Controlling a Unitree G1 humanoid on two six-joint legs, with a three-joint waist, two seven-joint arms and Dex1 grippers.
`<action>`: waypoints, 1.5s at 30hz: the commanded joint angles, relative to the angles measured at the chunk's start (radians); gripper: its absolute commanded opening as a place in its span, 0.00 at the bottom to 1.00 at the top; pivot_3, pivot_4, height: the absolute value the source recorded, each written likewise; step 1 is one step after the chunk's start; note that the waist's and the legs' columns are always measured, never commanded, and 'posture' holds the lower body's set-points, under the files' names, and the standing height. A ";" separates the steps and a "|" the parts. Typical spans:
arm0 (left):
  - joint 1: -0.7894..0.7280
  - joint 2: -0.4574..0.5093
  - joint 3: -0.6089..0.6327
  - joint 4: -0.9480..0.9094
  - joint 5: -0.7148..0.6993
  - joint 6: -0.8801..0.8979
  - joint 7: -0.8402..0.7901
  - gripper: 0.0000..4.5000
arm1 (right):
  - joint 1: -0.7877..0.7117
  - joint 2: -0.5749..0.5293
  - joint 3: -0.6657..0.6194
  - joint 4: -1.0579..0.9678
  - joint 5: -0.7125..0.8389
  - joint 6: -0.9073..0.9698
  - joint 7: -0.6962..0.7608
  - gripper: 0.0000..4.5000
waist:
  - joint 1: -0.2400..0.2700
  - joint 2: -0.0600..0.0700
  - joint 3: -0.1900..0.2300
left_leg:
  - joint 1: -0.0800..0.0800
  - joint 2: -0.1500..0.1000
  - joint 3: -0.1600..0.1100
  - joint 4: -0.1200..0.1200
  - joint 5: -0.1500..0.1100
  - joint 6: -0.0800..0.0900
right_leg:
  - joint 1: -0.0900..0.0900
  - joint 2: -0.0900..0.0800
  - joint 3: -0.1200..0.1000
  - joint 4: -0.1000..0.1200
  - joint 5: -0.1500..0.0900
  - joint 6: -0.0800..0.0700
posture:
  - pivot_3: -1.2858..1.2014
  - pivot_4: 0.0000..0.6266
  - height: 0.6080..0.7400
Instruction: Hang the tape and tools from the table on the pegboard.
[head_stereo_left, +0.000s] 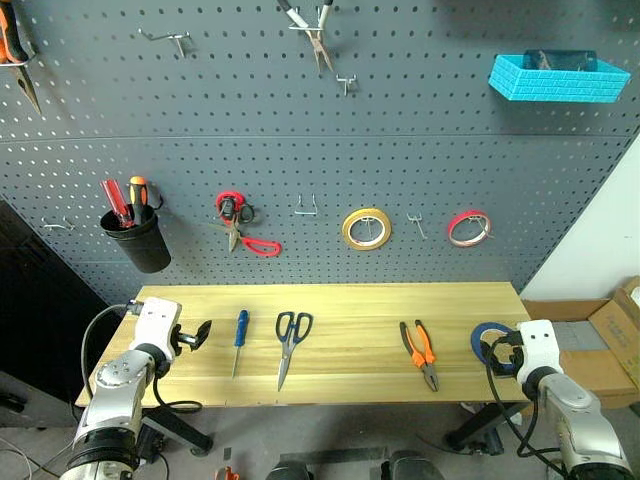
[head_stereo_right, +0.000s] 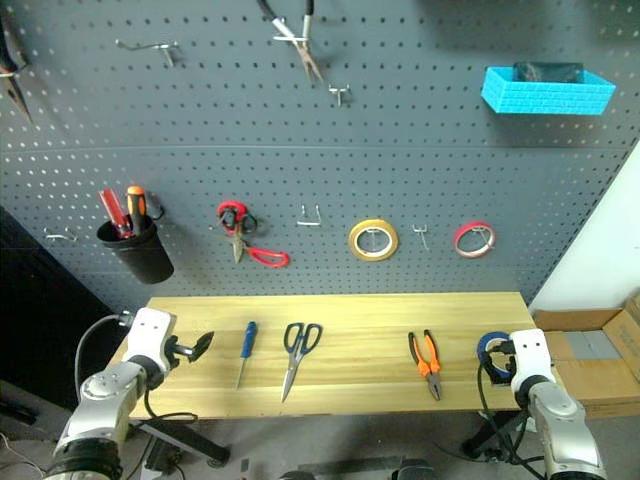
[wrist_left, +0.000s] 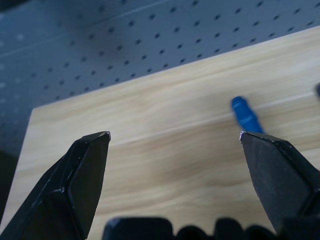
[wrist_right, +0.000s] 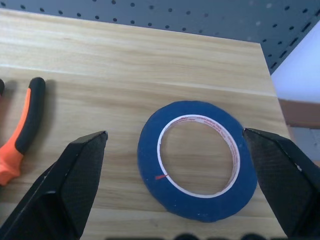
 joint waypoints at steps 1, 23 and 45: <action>-0.012 -0.018 -0.048 -0.170 -0.032 0.068 -0.064 0.99 | -0.014 -0.033 0.033 -0.108 0.001 0.067 0.045 1.00 | 0.000 0.000 0.009 | 0.000 0.000 0.000 0.000 0.000 0.000 | 0.000 0.000 0.000 0.000 0.000 0.000 | 0.51 0.11 1.00; -0.435 -0.485 -0.561 -0.221 -0.040 0.248 -0.334 0.99 | -0.344 -0.130 0.020 0.051 0.053 0.413 0.121 1.00 | -0.021 -0.005 0.173 | -0.025 -0.001 -0.001 0.003 -0.003 0.006 | -0.019 -0.002 0.000 -0.002 0.004 -0.004 | 0.49 0.46 1.00; -0.545 -0.526 -0.616 0.003 0.090 0.010 -0.432 0.99 | -0.410 -0.108 0.020 0.187 0.058 0.515 0.070 1.00 | -0.031 -0.014 0.241 | -0.043 -0.002 0.001 0.007 -0.003 0.006 | -0.038 -0.004 0.000 0.002 0.004 -0.004 | 0.50 0.58 1.00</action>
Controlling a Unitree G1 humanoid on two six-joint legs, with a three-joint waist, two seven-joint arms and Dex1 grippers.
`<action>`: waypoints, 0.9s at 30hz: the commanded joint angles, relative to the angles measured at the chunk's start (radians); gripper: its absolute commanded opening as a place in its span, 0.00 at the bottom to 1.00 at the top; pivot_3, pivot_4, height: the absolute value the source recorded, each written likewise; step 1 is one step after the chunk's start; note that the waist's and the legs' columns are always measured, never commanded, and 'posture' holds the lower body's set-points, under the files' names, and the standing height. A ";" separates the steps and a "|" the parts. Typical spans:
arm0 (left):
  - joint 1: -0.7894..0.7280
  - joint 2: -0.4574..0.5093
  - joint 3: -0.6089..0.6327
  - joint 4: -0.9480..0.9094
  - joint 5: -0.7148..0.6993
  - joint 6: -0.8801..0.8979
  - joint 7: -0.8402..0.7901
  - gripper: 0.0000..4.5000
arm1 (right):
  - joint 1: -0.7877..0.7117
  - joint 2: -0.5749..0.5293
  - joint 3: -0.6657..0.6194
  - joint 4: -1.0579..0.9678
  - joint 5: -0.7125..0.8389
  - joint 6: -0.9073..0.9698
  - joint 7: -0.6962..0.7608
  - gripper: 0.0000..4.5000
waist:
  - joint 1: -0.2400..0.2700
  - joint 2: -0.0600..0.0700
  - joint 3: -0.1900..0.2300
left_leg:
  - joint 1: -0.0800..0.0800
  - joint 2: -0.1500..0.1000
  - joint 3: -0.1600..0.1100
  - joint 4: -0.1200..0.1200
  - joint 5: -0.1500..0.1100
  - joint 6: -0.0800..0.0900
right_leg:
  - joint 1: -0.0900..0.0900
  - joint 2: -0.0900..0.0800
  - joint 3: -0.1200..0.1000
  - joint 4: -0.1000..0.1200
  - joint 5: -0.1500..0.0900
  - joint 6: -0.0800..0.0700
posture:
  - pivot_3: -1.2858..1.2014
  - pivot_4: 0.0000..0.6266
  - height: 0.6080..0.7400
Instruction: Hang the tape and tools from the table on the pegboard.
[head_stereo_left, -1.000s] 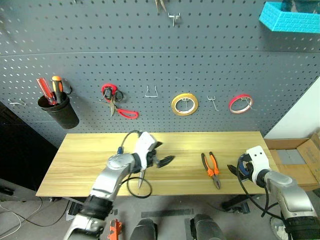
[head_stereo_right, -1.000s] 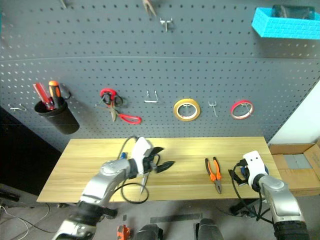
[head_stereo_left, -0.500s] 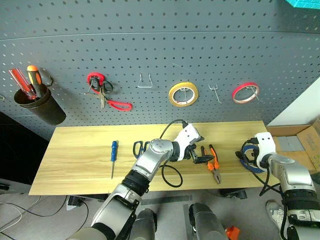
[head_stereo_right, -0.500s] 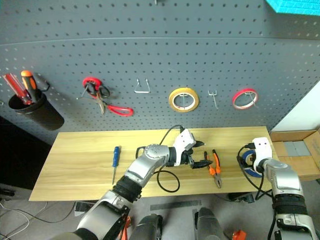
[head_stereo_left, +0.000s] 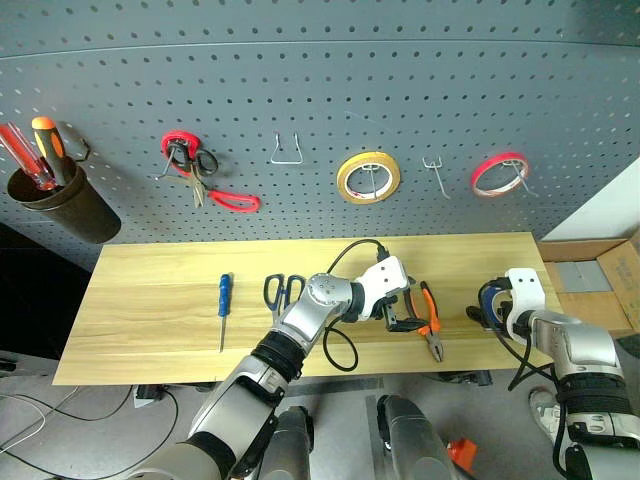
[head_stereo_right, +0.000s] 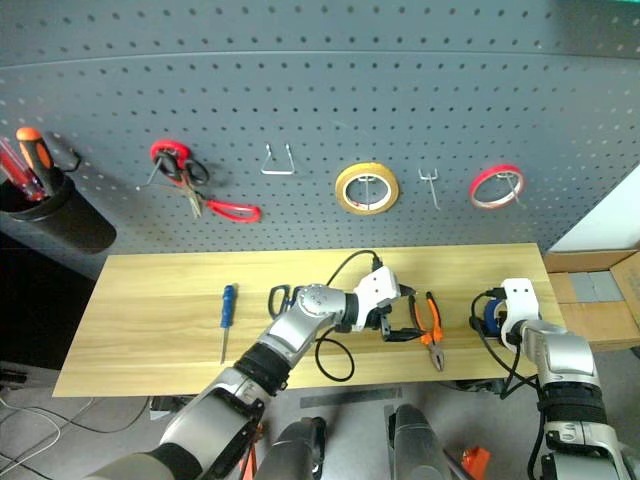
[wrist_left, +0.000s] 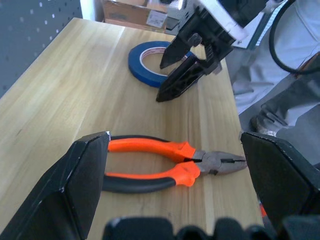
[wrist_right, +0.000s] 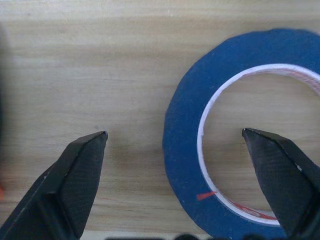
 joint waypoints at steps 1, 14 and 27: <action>-0.004 -0.027 0.013 -0.024 -0.009 0.000 0.001 0.99 | 0.005 -0.024 0.008 0.082 -0.020 -0.053 0.018 1.00 | 0.001 -0.003 0.004 | 0.000 0.000 0.000 0.000 0.000 0.000 | 0.000 0.000 0.000 0.000 0.000 0.000 | 0.50 0.58 1.00; -0.027 -0.032 0.020 -0.010 -0.004 -0.022 -0.004 1.00 | -0.015 -0.009 0.002 0.100 -0.005 -0.056 0.013 0.14 | 0.003 -0.009 0.010 | 0.000 0.000 0.000 0.001 0.000 0.000 | 0.000 0.000 0.000 0.000 0.000 0.000 | 0.50 0.56 1.00; 0.125 0.037 0.112 -0.288 -0.097 0.143 0.012 1.00 | 0.208 -0.011 0.082 -0.287 -0.074 -0.164 -0.018 0.08 | 0.004 -0.004 0.005 | -0.002 0.001 -0.002 -0.001 0.002 -0.004 | -0.003 -0.003 -0.001 0.000 0.000 0.000 | 0.49 0.39 1.00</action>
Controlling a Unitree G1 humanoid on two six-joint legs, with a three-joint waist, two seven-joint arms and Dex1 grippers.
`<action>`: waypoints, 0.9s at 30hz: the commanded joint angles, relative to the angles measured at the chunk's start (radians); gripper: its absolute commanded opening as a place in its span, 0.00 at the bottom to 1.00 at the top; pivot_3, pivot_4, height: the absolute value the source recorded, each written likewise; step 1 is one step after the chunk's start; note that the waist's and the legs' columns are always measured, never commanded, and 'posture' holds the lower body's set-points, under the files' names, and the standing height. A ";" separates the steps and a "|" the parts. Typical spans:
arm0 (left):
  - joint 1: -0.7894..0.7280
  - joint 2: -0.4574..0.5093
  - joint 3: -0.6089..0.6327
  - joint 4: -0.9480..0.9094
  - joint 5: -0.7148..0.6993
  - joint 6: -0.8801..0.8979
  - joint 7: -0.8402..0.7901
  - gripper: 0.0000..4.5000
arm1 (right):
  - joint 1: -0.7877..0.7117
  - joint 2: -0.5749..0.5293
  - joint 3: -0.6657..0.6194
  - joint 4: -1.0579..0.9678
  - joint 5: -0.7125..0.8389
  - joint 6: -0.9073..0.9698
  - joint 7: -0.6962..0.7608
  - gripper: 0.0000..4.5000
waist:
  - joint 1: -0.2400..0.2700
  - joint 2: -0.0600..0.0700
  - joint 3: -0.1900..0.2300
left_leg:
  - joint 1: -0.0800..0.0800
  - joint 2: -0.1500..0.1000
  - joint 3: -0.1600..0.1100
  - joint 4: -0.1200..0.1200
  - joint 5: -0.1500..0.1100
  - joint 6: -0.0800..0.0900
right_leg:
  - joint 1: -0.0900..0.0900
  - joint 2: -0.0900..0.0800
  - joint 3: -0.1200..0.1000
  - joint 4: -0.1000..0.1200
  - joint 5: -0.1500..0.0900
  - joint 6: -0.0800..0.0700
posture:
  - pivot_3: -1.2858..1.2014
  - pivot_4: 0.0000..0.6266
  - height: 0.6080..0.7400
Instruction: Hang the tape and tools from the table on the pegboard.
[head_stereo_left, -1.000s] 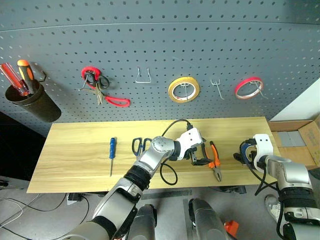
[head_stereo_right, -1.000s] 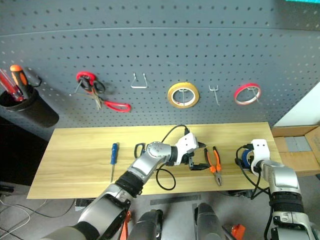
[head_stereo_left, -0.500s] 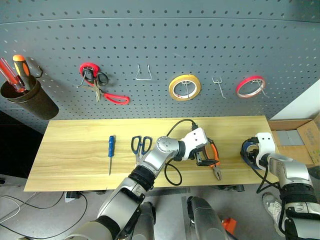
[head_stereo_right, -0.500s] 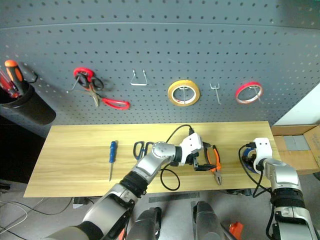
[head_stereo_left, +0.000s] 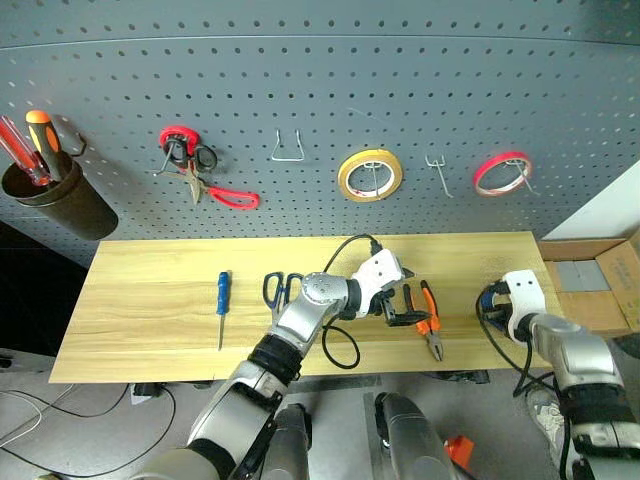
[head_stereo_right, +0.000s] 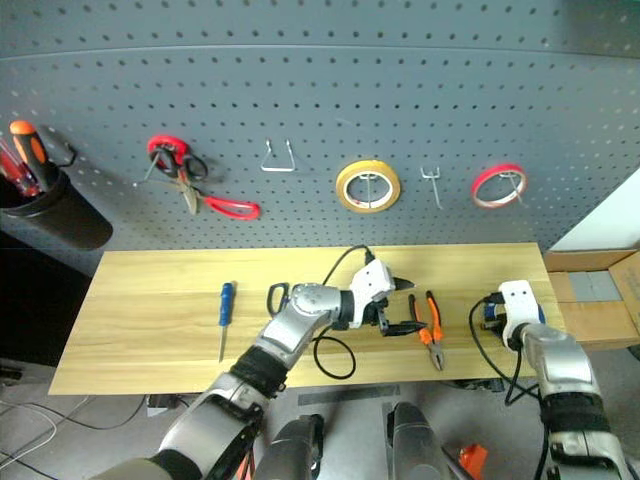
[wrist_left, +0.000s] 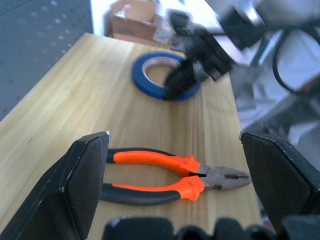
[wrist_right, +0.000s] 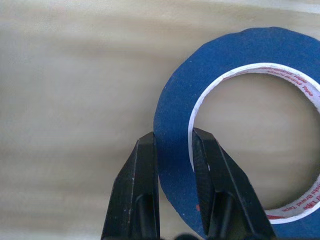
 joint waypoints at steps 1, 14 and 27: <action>0.078 0.032 0.049 -0.194 -0.057 0.092 0.025 1.00 | 0.124 0.008 0.023 -0.223 -0.029 -0.090 -0.013 0.08 | 0.000 0.004 -0.004 | -0.001 0.000 0.000 0.000 0.000 0.000 | -0.001 -0.001 0.000 0.000 0.000 0.000 | 0.48 0.36 1.00; 0.362 0.195 0.308 -0.883 -0.374 0.599 0.194 1.00 | 0.430 -0.069 0.104 -0.541 -0.418 -0.802 -0.182 0.08 | 0.001 0.013 -0.104 | 0.005 -0.004 0.003 0.005 0.002 -0.002 | 0.007 -0.006 0.000 -0.001 0.002 0.007 | 0.48 0.16 1.00; 0.251 0.201 0.286 -0.720 -0.337 0.503 0.308 1.00 | 0.016 -0.051 0.210 -0.096 -0.470 -1.134 -0.176 0.08 | -0.001 0.004 -0.157 | 0.024 -0.010 0.003 0.001 0.003 0.001 | 0.026 -0.005 0.002 -0.003 0.003 0.006 | 0.48 0.11 1.00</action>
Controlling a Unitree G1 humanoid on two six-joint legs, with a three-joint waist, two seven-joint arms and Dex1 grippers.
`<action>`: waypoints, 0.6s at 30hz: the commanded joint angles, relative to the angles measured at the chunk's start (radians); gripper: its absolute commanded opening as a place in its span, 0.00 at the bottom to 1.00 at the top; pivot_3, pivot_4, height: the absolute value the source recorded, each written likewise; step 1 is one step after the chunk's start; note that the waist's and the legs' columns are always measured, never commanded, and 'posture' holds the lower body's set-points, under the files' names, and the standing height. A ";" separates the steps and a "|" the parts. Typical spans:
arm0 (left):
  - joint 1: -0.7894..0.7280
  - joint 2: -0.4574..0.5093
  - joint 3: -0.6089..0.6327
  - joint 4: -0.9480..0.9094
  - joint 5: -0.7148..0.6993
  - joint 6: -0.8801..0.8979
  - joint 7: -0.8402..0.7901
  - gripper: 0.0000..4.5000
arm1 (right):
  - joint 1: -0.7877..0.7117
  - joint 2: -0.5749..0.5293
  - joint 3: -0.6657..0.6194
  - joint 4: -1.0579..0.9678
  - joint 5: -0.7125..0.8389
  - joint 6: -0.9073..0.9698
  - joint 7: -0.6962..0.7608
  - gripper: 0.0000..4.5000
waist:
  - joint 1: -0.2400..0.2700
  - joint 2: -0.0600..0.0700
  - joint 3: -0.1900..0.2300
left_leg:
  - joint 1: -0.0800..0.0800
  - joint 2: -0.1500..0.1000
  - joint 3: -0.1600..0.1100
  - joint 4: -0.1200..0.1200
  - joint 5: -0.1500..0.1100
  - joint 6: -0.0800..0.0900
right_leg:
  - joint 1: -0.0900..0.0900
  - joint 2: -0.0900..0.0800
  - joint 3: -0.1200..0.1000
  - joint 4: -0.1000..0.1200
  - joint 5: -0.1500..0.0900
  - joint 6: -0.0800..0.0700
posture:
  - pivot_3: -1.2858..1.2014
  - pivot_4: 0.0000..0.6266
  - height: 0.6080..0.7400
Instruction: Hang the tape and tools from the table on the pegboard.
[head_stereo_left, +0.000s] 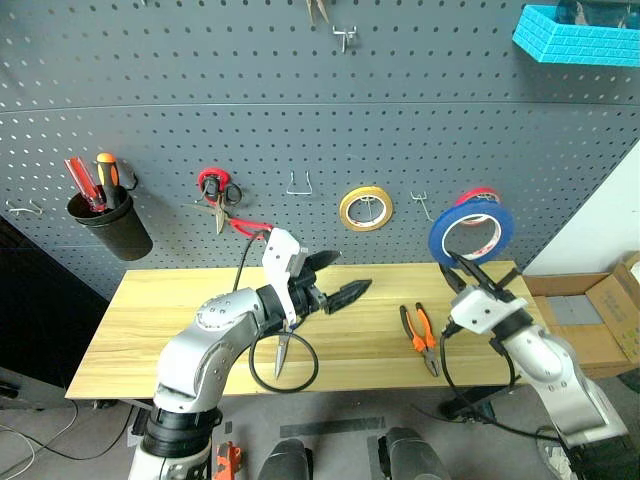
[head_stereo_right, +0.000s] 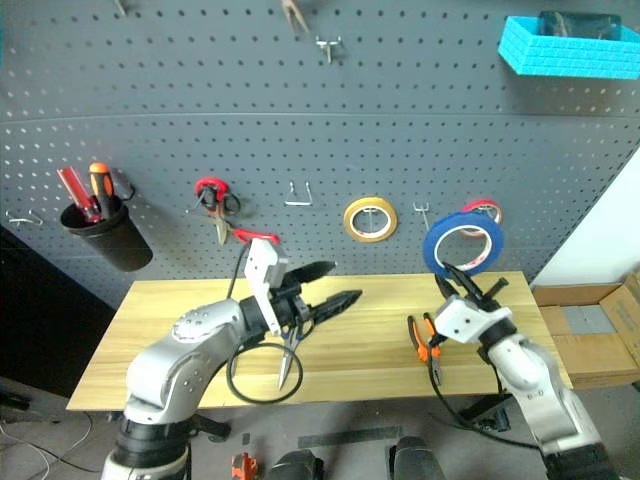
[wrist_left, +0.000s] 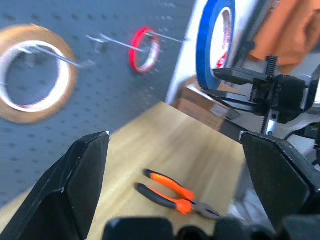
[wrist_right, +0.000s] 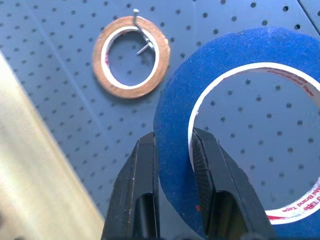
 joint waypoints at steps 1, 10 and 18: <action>-0.048 -0.015 -0.029 0.051 0.041 -0.075 0.022 1.00 | -0.093 0.005 0.020 0.104 0.023 -0.077 0.027 0.08 | 0.000 0.000 -0.002 | 0.000 0.000 0.000 0.000 0.000 0.000 | 0.000 0.000 0.000 0.000 0.000 0.000 | 0.48 0.11 1.00; -0.110 -0.052 -0.062 0.090 0.019 -0.091 0.011 1.00 | -0.247 0.030 0.061 0.338 0.053 -0.182 0.090 0.08 | 0.000 0.001 -0.005 | -0.004 -0.001 0.000 -0.001 0.001 -0.001 | -0.003 -0.002 0.000 -0.002 0.000 0.000 | 0.49 0.12 1.00; -0.104 -0.027 -0.059 0.075 0.015 -0.082 0.010 1.00 | -0.318 0.070 0.046 0.463 0.145 -0.093 0.187 0.08 | -0.002 0.001 -0.005 | -0.001 -0.002 -0.001 0.000 0.001 0.000 | -0.002 -0.002 0.001 0.002 0.000 0.000 | 0.49 0.15 1.00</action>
